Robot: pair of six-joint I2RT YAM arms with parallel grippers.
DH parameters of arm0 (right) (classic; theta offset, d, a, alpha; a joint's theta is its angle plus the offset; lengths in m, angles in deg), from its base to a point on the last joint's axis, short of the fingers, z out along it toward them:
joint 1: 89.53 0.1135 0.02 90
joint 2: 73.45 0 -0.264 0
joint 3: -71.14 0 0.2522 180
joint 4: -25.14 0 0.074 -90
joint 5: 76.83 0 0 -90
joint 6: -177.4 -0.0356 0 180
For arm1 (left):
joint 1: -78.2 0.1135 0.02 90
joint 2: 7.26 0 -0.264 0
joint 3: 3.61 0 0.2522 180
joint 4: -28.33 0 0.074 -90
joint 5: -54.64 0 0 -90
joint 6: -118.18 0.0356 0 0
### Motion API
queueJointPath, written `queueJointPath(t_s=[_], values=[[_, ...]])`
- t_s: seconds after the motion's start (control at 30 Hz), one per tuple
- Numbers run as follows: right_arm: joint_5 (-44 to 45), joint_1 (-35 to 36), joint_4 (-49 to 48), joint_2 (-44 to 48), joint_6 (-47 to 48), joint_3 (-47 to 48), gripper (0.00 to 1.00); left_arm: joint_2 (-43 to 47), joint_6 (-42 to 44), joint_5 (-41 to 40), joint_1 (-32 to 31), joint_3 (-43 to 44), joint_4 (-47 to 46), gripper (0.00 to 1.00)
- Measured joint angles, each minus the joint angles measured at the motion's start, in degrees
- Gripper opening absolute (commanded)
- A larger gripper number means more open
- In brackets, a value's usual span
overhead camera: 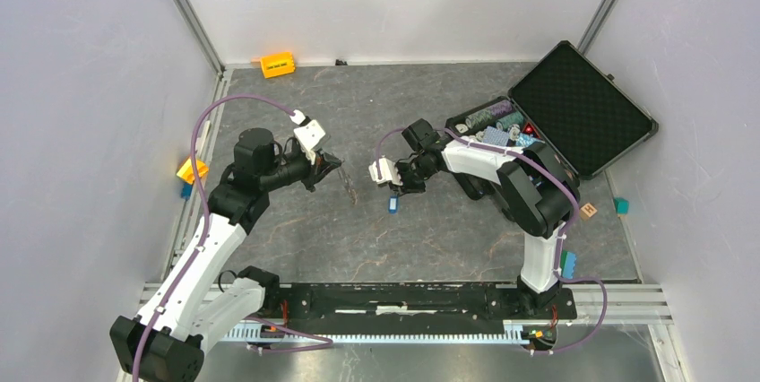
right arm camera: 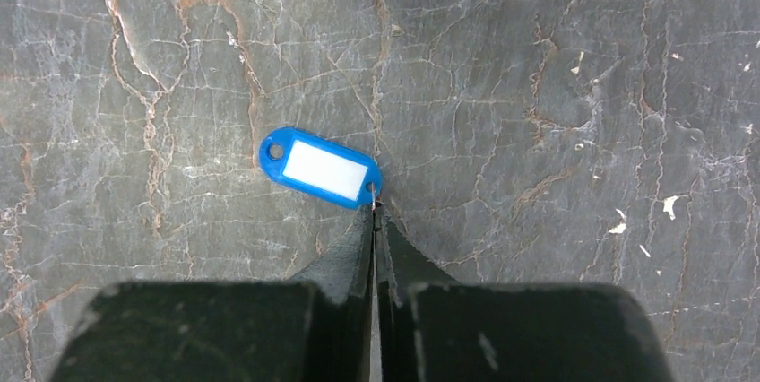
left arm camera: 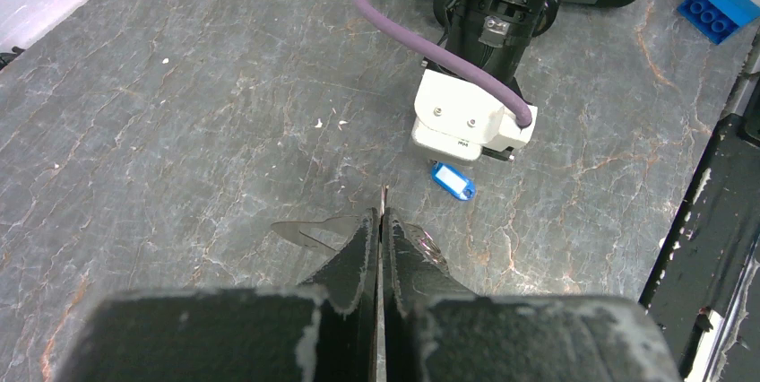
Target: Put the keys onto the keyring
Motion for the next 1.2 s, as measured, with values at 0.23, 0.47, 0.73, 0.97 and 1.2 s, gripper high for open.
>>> queueJointPath(t_s=[0.23,0.47,0.73,0.97,1.2], values=[[0.02,0.0,-0.37,0.0,-0.33,0.0,0.14,0.0,0.02,0.07,0.0,0.0,0.0,0.02],[0.02,0.07,-0.37,0.0,-0.31,0.0,0.17,0.0,0.02,0.13,0.0,0.0,0.0,0.02],[0.0,0.74,-0.33,-0.31,-0.28,0.0,0.16,0.0,0.04,0.17,0.0,0.0,0.02,0.02],[0.02,0.94,-0.17,-0.46,-0.26,0.02,0.12,0.0,0.07,0.17,0.0,0.0,0.02,0.02],[0.04,0.98,-0.17,-0.48,-0.22,0.09,0.05,0.0,0.09,0.17,0.0,0.0,0.0,0.02]])
